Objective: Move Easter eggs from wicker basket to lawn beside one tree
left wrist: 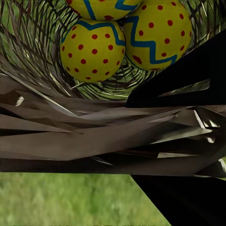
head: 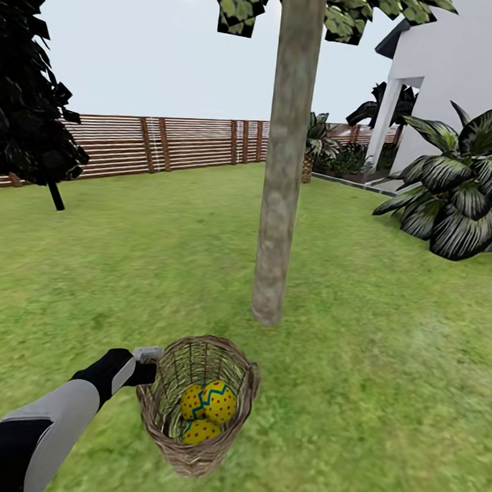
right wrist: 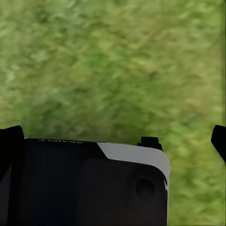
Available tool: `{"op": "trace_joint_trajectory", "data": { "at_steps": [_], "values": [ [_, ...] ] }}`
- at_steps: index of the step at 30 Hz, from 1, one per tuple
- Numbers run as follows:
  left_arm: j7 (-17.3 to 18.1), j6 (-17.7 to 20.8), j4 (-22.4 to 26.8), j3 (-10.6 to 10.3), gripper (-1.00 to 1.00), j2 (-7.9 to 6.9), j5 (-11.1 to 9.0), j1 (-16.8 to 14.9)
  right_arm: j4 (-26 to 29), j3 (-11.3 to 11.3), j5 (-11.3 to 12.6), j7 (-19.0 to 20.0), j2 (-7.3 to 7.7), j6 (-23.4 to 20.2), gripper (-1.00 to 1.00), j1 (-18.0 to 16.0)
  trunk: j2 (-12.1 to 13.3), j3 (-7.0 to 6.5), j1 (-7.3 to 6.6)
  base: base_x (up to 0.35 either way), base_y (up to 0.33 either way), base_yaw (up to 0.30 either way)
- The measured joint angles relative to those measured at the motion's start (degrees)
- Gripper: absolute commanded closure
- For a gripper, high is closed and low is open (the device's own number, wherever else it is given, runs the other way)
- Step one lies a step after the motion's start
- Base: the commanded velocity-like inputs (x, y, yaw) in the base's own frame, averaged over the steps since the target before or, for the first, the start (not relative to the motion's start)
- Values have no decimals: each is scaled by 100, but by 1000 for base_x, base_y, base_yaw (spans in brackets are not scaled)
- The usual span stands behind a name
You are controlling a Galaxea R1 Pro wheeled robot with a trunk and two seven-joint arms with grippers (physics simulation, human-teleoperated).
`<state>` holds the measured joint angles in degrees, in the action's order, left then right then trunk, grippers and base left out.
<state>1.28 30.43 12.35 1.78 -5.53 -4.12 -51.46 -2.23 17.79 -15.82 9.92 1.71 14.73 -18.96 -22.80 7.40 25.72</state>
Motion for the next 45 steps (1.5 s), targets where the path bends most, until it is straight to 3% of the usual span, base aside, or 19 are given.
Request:
{"op": "trace_joint_trajectory", "data": {
  "at_steps": [45],
  "values": [
    [3, 0, -2, -9, 100, -1, 11, 0, 0, 0, 4, -9, -9, -16, -100, 1, 0, 0, 0, 313, 0, 0]
  ]
}}
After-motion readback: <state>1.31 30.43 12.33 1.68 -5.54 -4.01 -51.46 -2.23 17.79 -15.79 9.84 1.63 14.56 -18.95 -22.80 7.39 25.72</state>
